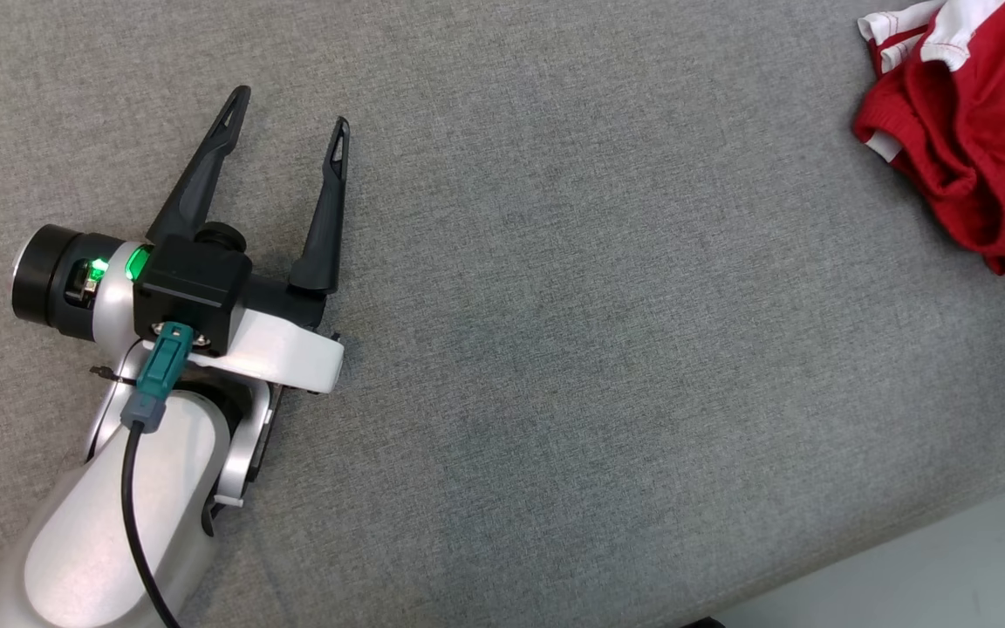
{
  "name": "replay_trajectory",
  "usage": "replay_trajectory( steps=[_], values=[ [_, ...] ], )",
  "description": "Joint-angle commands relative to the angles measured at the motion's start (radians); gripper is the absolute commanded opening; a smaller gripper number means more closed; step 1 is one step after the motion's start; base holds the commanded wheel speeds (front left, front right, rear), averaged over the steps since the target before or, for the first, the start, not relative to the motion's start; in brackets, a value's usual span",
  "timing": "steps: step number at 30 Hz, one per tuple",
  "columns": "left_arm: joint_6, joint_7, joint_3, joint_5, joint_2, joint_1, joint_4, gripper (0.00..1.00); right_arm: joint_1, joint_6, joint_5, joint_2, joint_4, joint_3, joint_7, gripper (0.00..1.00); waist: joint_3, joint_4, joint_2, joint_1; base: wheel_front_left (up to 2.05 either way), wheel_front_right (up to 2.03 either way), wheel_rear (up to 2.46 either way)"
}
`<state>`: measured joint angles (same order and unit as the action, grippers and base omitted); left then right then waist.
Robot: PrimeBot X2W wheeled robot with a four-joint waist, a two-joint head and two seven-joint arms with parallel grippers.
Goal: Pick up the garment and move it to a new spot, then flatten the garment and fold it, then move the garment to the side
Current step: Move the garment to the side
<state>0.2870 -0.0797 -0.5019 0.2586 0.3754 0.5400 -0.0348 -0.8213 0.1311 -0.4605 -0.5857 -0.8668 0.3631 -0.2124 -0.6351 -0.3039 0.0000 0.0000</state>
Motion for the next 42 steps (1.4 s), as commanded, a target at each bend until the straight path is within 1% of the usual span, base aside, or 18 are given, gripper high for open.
replay_trajectory(
  steps=[1,2,6,9,11,13,14,17,23,25,31,32,36,40,42],
  values=[
    [-0.003,0.0,-0.002,-0.003,0.006,0.012,0.007,1.0,-0.019,-0.001,-0.013,0.002,-0.033,-0.001,-0.016,0.84,-0.001,-0.002,0.0,0.0,0.0,0.0,0.0],
    [-0.004,0.0,-0.004,-0.002,0.004,0.013,0.011,1.0,-0.03,-0.001,-0.02,0.004,-0.053,-0.007,-0.024,1.0,0.001,-0.001,0.0,0.0,0.0,0.0,0.0],
    [-0.005,-0.012,-0.01,0.012,-0.008,0.004,0.029,1.0,-0.033,-0.001,-0.035,0.018,-0.118,-0.016,-0.043,1.0,0.027,0.006,0.0,0.0,0.0,0.0,0.0],
    [-0.002,-0.026,-0.009,0.026,-0.016,-0.014,0.044,1.0,-0.009,-0.001,-0.05,0.022,-0.142,-0.039,-0.053,1.0,0.062,0.012,0.0,0.0,0.0,0.0,0.0],
    [-0.003,-0.037,-0.006,0.036,-0.021,-0.027,0.055,1.0,0.007,-0.001,-0.058,0.032,-0.135,-0.061,-0.055,1.0,0.091,0.019,0.0,0.0,0.0,0.0,0.0],
    [0.002,-0.049,-0.002,0.049,-0.027,-0.044,0.064,1.0,0.027,-0.001,-0.053,0.034,-0.092,-0.108,-0.055,1.0,0.123,0.025,0.0,0.0,0.0,0.0,0.0],
    [0.008,-0.059,0.004,0.062,-0.03,-0.065,0.072,1.0,0.072,-0.001,-0.041,0.052,-0.038,-0.162,-0.053,1.0,0.157,0.034,0.0,0.0,0.0,0.0,0.0],
    [0.018,-0.079,0.017,0.085,-0.038,-0.1,0.08,1.0,0.146,-0.001,-0.003,0.089,0.074,-0.253,-0.054,1.0,0.21,0.053,0.0,0.0,0.0,0.0,0.0],
    [0.035,-0.112,0.043,0.131,-0.044,-0.177,0.089,1.0,0.312,-0.001,0.091,0.215,0.326,-0.384,-0.054,1.0,0.306,0.101,0.0,0.0,0.0,0.0,0.0],
    [0.041,-0.12,0.051,0.141,-0.044,-0.199,0.091,1.0,0.362,-0.001,0.118,0.264,0.406,-0.405,-0.054,1.0,0.336,0.121,0.0,0.0,0.0,0.0,0.0],
    [0.033,-0.139,0.063,0.172,-0.049,-0.243,0.094,1.0,0.501,-0.001,0.179,0.382,0.62,-0.441,-0.041,1.0,0.399,0.199,0.0,0.0,0.0,0.0,0.0],
    [0.033,-0.139,0.063,0.172,-0.049,-0.243,0.094,1.0,0.501,-0.001,0.179,0.382,0.62,-0.441,-0.041,1.0,0.399,0.199,0.0,0.0,0.0,0.0,0.0],
    [0.032,-0.15,0.077,0.187,-0.043,-0.272,0.1,1.0,0.571,-0.001,0.214,0.443,0.722,-0.427,0.016,1.0,0.437,0.242,0.0,0.0,0.0,0.0,0.0],
    [0.023,-0.156,0.092,0.216,-0.046,-0.306,0.097,1.0,0.633,-0.001,0.242,0.476,0.789,-0.414,0.071,1.0,0.475,0.273,0.0,0.0,0.0,0.0,0.0],
    [0.025,-0.157,0.095,0.22,-0.037,-0.321,0.102,1.0,0.657,-0.001,0.253,0.487,0.814,-0.409,0.094,1.0,0.491,0.284,0.0,0.0,0.0,0.0,0.0]
  ],
)
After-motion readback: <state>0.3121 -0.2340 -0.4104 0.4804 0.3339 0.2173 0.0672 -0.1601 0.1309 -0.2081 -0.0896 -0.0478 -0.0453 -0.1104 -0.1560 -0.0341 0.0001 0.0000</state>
